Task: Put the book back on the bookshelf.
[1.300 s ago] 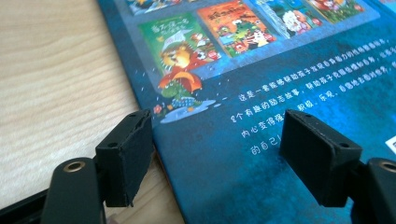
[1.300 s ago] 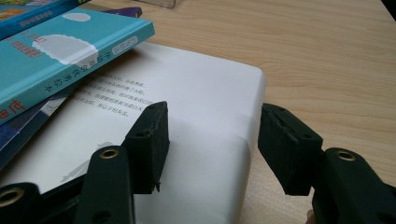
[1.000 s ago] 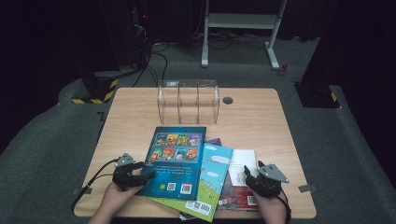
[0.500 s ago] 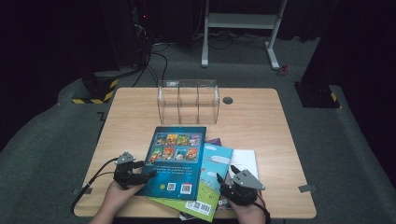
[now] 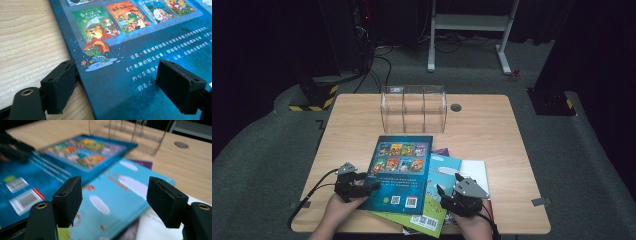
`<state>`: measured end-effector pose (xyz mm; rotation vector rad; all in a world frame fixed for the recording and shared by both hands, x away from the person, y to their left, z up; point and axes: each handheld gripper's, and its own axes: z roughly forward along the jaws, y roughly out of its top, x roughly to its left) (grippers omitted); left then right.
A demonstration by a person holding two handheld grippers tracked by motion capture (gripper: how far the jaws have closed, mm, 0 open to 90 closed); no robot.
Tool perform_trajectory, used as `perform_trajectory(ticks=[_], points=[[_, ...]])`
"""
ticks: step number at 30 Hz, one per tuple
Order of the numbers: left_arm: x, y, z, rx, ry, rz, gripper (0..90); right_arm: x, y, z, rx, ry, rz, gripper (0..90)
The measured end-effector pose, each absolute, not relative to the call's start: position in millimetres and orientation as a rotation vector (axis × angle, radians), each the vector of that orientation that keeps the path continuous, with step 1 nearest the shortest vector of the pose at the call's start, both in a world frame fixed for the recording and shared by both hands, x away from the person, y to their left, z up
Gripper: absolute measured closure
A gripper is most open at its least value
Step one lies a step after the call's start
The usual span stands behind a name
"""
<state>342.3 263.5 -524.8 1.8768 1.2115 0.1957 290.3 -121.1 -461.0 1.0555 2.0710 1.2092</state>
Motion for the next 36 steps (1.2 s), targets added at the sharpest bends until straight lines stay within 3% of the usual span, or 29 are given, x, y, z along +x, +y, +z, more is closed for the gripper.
perform_trajectory(ticks=[7,20,36], points=[[341.4,263.2,-524.9,1.876,1.211,0.199,17.4,287.7,-97.9,-464.2,1.002,2.145,1.323,29.5],[330.7,244.6,-520.7,1.913,1.111,0.182,21.0,291.4,-94.1,-477.4,1.041,2.197,1.244,31.6],[323.3,230.8,-511.8,1.977,1.056,0.292,24.2,287.3,-101.9,-477.8,1.121,2.224,1.180,32.7]])
